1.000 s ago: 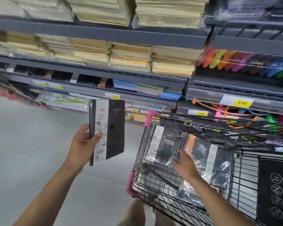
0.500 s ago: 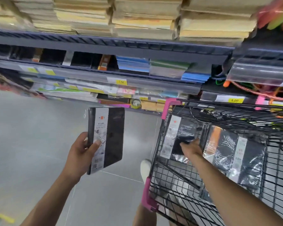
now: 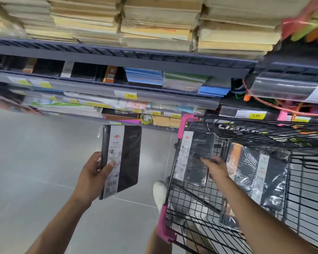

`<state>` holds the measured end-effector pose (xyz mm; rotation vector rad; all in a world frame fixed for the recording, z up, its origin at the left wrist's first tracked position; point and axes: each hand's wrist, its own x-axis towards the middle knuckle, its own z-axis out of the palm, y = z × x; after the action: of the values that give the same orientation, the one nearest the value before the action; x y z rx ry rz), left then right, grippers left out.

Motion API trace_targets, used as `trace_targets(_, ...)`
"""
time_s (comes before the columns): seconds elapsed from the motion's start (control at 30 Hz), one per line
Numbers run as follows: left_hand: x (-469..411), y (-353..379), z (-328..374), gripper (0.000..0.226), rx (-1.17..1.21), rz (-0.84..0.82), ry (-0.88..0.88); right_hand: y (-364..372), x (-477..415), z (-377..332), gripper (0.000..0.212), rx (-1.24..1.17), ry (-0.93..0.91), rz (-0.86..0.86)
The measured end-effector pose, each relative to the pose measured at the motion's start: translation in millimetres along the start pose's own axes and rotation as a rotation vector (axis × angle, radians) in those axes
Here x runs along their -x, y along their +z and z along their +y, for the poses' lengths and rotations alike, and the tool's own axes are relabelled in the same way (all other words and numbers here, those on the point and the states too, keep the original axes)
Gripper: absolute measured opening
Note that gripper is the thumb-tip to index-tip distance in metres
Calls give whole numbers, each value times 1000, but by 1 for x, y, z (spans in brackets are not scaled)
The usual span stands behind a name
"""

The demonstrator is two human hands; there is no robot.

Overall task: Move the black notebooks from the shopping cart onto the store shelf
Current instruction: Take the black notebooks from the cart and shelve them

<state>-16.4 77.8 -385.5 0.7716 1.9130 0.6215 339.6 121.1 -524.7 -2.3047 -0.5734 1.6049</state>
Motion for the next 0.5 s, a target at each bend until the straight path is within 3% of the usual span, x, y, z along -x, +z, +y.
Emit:
trace_targets(0.1,0,2,2,10,0,-3,4,8,13,-2,50,44,44,-63)
trace_targets(0.17,-1,3,1,10,11,-23,-8,12,20,-3,49,70,74,-84)
trace_targets(0.33,-1,5,4,9,42,-61,-43,13,53,-20,75,142,79,-39)
trace_targets(0.5,2,-2,16,12,113,-66,-24,-10,90,-30,79,120,50,-10)
